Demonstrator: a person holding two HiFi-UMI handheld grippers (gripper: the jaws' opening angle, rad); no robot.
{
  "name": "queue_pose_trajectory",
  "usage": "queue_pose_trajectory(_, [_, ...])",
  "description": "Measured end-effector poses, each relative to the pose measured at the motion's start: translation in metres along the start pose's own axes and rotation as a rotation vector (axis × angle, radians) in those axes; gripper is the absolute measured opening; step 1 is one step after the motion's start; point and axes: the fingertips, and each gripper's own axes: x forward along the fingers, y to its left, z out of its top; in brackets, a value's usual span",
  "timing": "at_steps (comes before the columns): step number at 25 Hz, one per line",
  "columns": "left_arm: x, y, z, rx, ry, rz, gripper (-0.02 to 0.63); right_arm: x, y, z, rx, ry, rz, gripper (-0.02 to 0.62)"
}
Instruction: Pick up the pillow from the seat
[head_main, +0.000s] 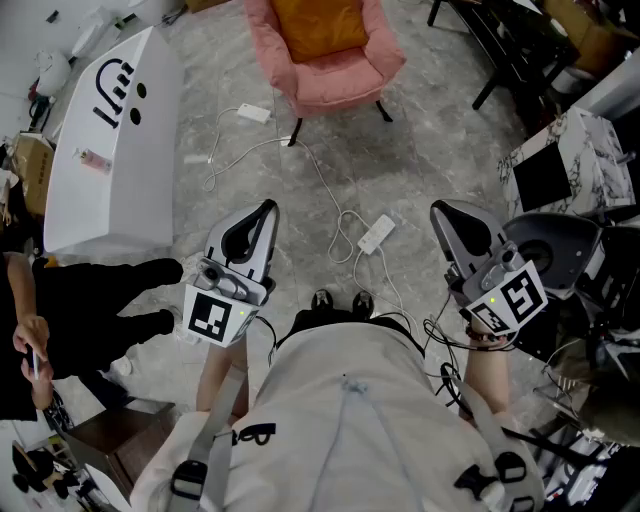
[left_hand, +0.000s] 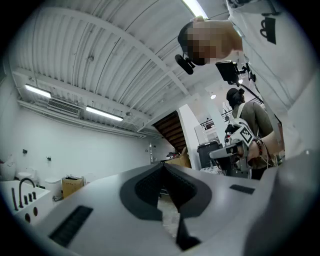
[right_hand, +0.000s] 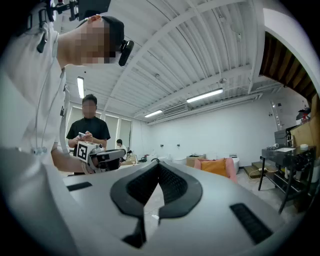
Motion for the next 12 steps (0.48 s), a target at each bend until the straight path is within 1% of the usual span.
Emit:
queue_pose_trajectory(5, [0.0008, -0.0051, -0.0058, -0.017, 0.044, -0.008, 0.008, -0.0027, -0.0012, -0.0008, 0.001, 0.0, 0.001, 0.014])
queue_pose_trajectory(12, [0.0007, -0.0099, -0.0059, -0.019, 0.048, -0.012, 0.008, -0.0058, 0.0002, -0.0013, 0.007, -0.004, 0.008, 0.014])
